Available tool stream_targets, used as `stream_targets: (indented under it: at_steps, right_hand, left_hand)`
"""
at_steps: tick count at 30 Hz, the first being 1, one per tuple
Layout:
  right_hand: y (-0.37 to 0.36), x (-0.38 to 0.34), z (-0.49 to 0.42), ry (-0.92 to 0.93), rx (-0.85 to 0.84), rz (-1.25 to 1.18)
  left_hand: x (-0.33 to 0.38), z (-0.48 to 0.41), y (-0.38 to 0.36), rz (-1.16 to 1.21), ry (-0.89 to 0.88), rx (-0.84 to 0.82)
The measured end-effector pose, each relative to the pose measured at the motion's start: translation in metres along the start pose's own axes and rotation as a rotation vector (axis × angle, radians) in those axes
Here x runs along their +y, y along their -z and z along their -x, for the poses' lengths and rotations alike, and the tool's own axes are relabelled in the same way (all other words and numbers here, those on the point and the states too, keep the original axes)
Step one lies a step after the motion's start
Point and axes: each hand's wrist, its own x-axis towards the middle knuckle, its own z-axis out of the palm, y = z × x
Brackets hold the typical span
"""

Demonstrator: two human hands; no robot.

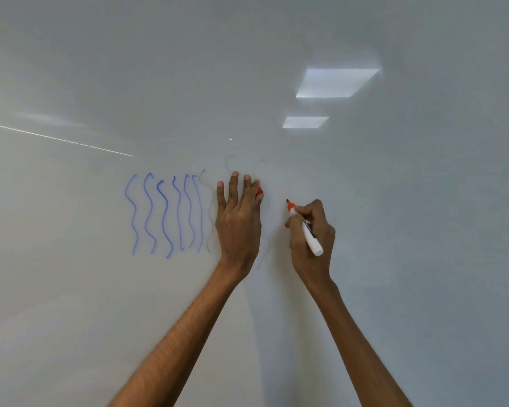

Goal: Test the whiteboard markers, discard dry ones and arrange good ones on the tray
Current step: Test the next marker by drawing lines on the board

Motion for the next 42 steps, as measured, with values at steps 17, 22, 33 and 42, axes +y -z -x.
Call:
stream_targets:
  at_steps: [17,22,33,42]
  right_hand:
    - [0.007,-0.024,-0.063,0.038,0.091,-0.061]
    - [0.016,-0.013,-0.044,-0.005,0.094,-0.049]
    - [0.034,0.011,0.028,-0.151,0.061,-0.048]
    - [0.056,-0.008,0.063,-0.351,0.017,-0.269]
  left_hand:
    - [0.000,0.007,0.002,0.015,0.018,-0.005]
    - [-0.001,0.010,0.000,0.027,0.023,-0.023]
    - [0.001,0.014,0.001,0.067,0.014,-0.016]
    - [0.033,0.073,0.041,0.307,0.069,-0.059]
